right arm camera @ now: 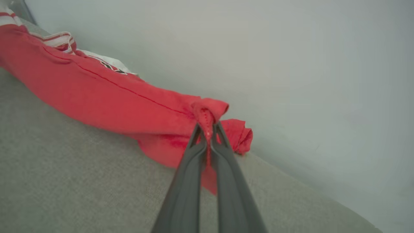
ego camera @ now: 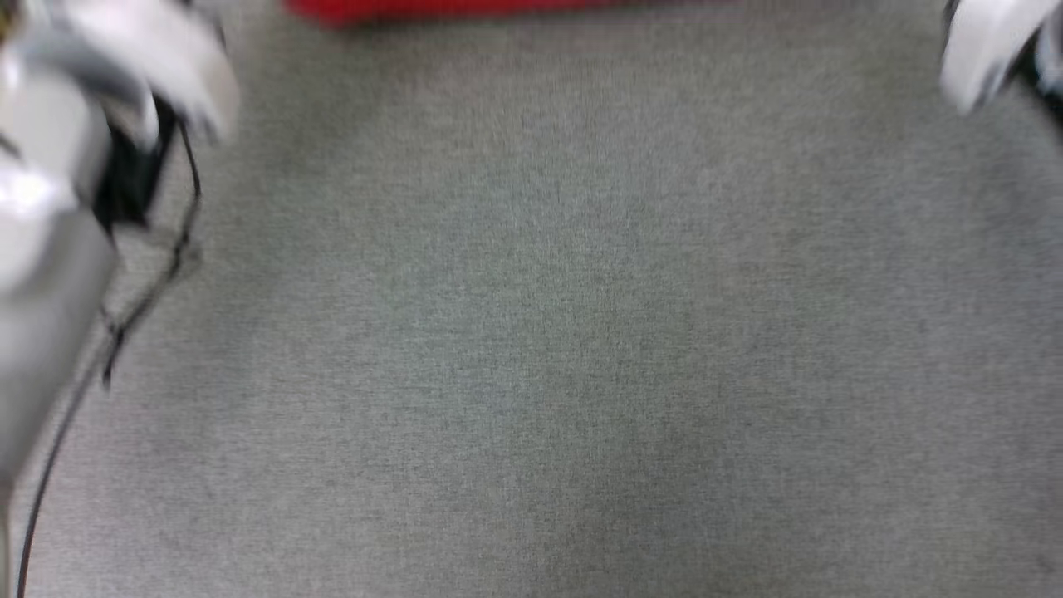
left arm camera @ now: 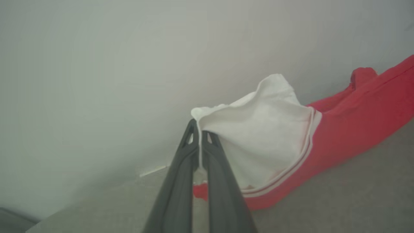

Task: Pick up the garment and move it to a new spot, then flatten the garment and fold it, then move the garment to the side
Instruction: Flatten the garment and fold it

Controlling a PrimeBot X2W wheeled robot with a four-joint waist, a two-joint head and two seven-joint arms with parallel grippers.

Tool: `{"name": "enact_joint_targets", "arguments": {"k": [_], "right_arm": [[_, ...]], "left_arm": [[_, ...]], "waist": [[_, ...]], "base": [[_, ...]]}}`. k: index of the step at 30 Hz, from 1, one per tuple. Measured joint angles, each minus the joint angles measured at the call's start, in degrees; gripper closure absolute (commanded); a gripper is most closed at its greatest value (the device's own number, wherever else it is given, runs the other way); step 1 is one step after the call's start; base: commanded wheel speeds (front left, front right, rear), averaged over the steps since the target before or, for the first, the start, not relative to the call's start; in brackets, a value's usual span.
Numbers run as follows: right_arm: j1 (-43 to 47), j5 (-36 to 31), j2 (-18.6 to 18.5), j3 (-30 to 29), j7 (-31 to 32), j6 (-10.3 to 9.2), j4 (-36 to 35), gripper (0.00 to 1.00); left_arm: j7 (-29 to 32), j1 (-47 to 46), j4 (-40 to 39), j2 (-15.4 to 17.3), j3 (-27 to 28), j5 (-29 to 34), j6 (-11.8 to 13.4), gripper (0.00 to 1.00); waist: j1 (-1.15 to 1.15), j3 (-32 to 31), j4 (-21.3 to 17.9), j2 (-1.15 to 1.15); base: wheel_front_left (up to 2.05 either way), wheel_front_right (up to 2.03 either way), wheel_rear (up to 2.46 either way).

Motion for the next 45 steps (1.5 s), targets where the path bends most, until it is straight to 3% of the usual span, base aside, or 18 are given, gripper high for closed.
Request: {"name": "enact_joint_targets", "arguments": {"k": [11,20,36,45], "right_arm": [[20.69,7.5,-4.41,3.65,-2.33,0.0,-4.53,1.0],[37.84,9.32,-8.1,3.77,-4.5,0.01,-8.42,1.0],[67.58,9.5,-11.79,-5.87,-0.78,0.01,-19.6,1.0],[71.59,6.08,-10.2,-15.69,3.48,0.01,-24.42,1.0]], "left_arm": [[-0.91,32.56,-17.96,4.6,-0.67,-4.91,10.38,1.0],[-1.0,52.46,-26.89,6.61,-2.45,-8.87,15.56,1.0],[-0.67,74.48,-35.16,7.8,-5.8,-15.51,19.51,1.0],[1.25,69.93,-35.18,8.64,-7.09,-11.99,18.44,1.0]], "waist": [[0.0,-9.32,-0.17,0.0],[-0.01,-17.44,-0.01,0.0],[-0.02,-27.95,-0.42,0.0],[-0.01,-27.58,-0.18,0.0]], "base": [[0.0,0.0,0.0],[0.0,0.0,0.0],[0.0,0.0,0.0],[0.0,0.0,0.0]]}}
